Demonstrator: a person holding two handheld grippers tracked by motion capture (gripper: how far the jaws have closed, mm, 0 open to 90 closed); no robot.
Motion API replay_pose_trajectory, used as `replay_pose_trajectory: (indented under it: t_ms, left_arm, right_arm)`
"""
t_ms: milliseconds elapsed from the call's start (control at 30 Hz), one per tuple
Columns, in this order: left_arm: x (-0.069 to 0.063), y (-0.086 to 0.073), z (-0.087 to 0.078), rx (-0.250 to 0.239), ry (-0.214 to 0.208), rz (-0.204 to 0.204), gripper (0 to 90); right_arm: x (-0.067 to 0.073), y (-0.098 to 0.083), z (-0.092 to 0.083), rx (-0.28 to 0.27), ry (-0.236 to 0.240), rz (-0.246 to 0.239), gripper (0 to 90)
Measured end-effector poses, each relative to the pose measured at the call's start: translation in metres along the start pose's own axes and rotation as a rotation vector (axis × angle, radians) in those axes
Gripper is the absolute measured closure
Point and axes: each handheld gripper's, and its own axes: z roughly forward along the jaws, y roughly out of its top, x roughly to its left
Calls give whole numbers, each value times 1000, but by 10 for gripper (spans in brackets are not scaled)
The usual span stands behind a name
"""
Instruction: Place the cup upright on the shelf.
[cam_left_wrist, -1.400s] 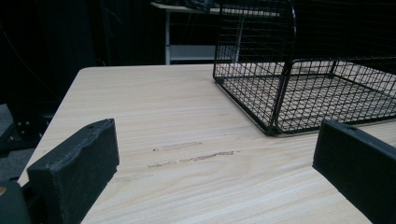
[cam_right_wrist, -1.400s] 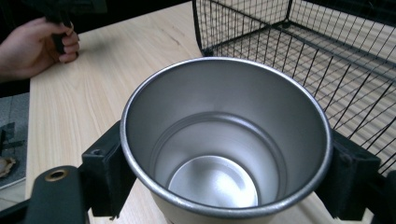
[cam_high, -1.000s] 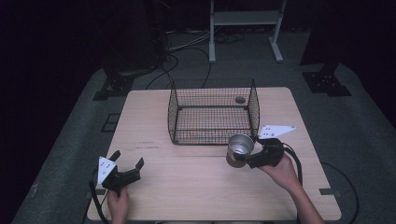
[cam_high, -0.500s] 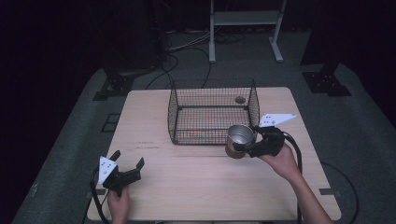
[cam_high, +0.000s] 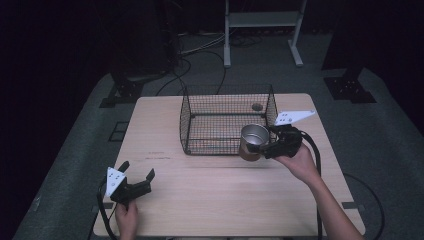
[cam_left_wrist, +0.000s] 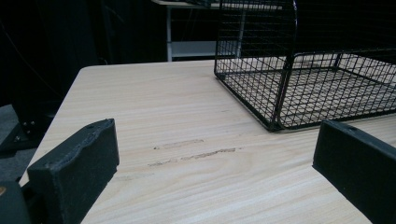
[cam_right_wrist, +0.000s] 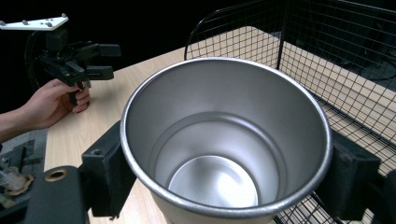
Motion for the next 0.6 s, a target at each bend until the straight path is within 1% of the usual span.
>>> replay_pose_trajectory:
  t_ms: [33, 67, 167, 267, 467, 600]
  left_arm:
    - [0, 0, 0, 3, 0, 2, 0]
    - [0, 0, 0, 2, 0, 0, 0]
    - [0, 0, 0, 6, 1, 0, 0]
    - [0, 0, 0, 7, 2, 3, 0]
    - [0, 0, 0, 9, 1, 4, 0]
    - [0, 0, 0, 12, 1, 6, 0]
  right_arm:
    - [-1, 5, 1, 2, -1, -4, 178]
    - [-1, 5, 1, 2, -1, -4, 178]
    - [-2, 13, 3, 2, 11, -4, 178]
    - [-3, 20, 6, 3, 9, -16, 178]
    - [-5, 34, 9, 5, 12, -20, 178]
    - [-7, 41, 10, 6, 2, -33, 178]
